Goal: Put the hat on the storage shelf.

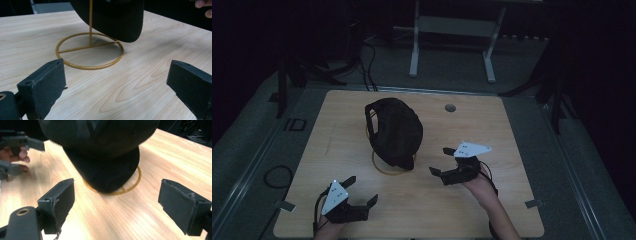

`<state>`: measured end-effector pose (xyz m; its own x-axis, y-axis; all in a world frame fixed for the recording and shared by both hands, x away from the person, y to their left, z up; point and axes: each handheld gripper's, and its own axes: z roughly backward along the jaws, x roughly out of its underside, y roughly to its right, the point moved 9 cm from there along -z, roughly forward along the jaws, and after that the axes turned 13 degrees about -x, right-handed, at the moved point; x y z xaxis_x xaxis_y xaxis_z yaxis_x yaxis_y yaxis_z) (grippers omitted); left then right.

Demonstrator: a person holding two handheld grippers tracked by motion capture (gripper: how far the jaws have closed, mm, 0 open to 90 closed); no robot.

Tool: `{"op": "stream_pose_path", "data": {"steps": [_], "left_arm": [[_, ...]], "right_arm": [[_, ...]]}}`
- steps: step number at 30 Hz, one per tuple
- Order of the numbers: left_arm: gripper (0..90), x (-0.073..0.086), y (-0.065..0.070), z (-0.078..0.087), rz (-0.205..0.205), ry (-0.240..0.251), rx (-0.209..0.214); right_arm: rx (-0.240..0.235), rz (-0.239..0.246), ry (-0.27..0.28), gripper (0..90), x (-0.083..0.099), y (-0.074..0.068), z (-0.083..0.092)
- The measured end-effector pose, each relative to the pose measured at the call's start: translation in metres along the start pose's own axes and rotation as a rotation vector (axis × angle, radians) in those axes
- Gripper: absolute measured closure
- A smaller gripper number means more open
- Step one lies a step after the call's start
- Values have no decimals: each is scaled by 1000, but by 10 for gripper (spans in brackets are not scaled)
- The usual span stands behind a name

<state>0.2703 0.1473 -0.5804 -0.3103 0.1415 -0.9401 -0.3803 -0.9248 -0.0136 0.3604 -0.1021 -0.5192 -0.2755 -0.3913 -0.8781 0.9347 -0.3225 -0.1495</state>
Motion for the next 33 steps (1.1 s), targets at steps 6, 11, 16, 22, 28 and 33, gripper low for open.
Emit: {"op": "stream_pose_path", "data": {"steps": [6, 11, 16, 22, 28, 33], "left_arm": [[26, 1, 1, -1, -4, -6, 3], [26, 2, 1, -2, -3, -10, 6], [26, 4, 1, -2, -6, -15, 8], [27, 4, 1, -2, -7, -18, 10], [28, 4, 2, -2, -12, -17, 10], [28, 4, 2, -2, -11, -20, 10]], "right_arm": [[-7, -3, -18, 135, 17, 0, 2], [-12, 1, -24, 136, 29, 1, 3], [-17, -4, -33, 136, 41, 0, 3], [-33, -8, -53, 136, 56, -3, 5], [-33, -34, -43, 136, 68, -2, 12], [-20, -47, -53, 135, 79, -1, 18]]}}
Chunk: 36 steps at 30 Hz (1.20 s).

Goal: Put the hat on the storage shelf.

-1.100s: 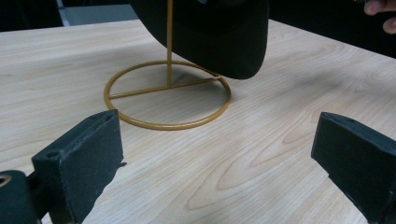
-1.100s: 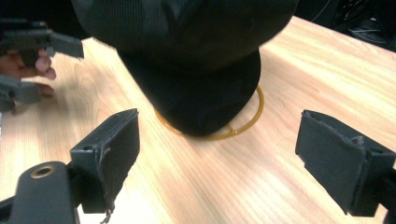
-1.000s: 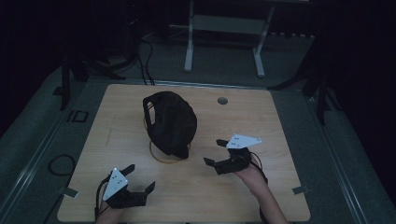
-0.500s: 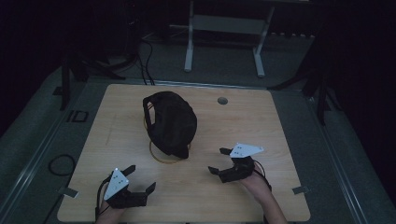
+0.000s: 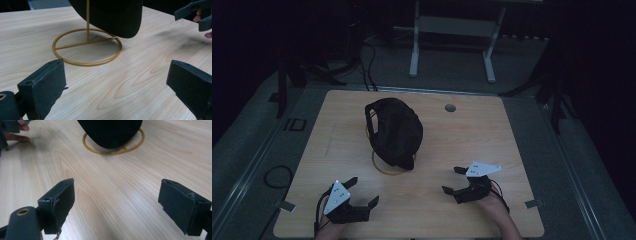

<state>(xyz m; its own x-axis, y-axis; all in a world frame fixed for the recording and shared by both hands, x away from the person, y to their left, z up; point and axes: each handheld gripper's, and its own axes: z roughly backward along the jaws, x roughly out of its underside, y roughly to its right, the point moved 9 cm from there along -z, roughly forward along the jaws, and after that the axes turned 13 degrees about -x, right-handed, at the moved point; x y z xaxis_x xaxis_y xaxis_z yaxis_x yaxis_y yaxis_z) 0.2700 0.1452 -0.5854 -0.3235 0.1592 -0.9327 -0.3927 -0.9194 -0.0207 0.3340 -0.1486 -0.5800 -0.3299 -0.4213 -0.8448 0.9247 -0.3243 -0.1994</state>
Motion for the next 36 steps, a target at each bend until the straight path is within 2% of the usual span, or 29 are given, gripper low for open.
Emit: {"op": "stream_pose_path", "data": {"steps": [9, 22, 26, 36], "left_arm": [[28, 0, -1, 0, 3, 2, -1], [28, 1, 0, 0, -1, -3, 2], [28, 2, 0, 0, -3, -5, 0], [28, 2, 0, 0, 1, -5, 4]], "right_arm": [[17, -22, -9, 136, 18, 0, 11], [85, -50, -2, 138, 39, 7, 41], [108, -46, -18, 138, 43, 11, 45], [112, -60, -5, 138, 44, 14, 46]]}}
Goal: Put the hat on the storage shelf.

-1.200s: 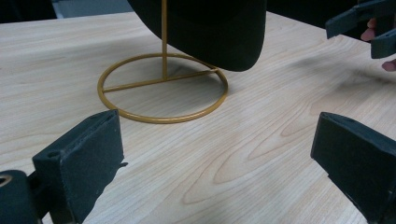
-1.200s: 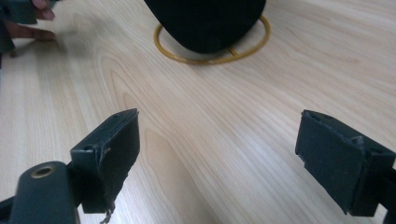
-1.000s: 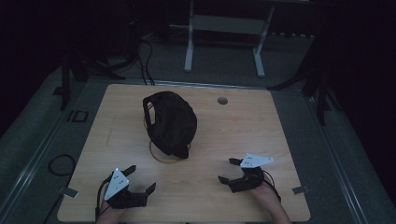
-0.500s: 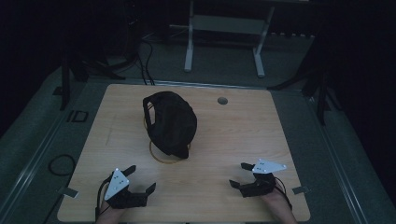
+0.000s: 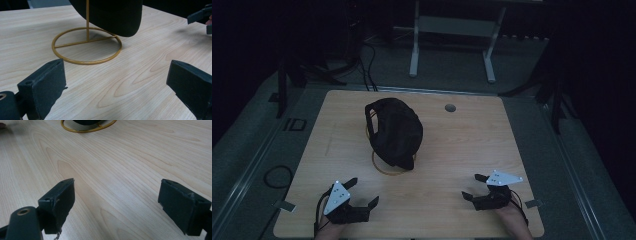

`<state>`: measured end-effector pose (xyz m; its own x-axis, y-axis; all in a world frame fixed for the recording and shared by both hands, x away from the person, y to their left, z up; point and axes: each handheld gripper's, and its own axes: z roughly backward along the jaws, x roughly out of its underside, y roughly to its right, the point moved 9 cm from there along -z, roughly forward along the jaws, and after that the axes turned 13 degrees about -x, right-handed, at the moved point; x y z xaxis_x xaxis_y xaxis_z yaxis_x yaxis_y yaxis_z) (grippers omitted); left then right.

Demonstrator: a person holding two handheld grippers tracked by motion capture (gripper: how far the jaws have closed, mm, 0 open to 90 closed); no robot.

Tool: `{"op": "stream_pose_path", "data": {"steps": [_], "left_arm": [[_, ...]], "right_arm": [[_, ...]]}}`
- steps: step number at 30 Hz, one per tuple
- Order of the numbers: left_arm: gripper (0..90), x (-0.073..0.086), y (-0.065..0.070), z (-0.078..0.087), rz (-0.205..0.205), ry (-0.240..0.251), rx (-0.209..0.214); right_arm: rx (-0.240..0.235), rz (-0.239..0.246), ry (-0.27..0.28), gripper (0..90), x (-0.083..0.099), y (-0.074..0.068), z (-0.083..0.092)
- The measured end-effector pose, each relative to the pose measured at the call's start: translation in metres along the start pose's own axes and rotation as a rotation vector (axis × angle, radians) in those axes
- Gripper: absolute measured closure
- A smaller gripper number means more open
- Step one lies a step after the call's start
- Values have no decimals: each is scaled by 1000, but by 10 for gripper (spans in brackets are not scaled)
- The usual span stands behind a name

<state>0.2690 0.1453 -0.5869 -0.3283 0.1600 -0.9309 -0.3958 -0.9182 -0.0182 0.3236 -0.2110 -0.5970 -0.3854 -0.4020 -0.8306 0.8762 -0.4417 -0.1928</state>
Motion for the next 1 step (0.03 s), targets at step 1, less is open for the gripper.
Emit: {"op": "stream_pose_path", "data": {"steps": [1], "left_arm": [[28, 0, 0, 0, 0, 0, 0]], "right_arm": [[0, -1, 1, 138, 0, 0, 0]]}}
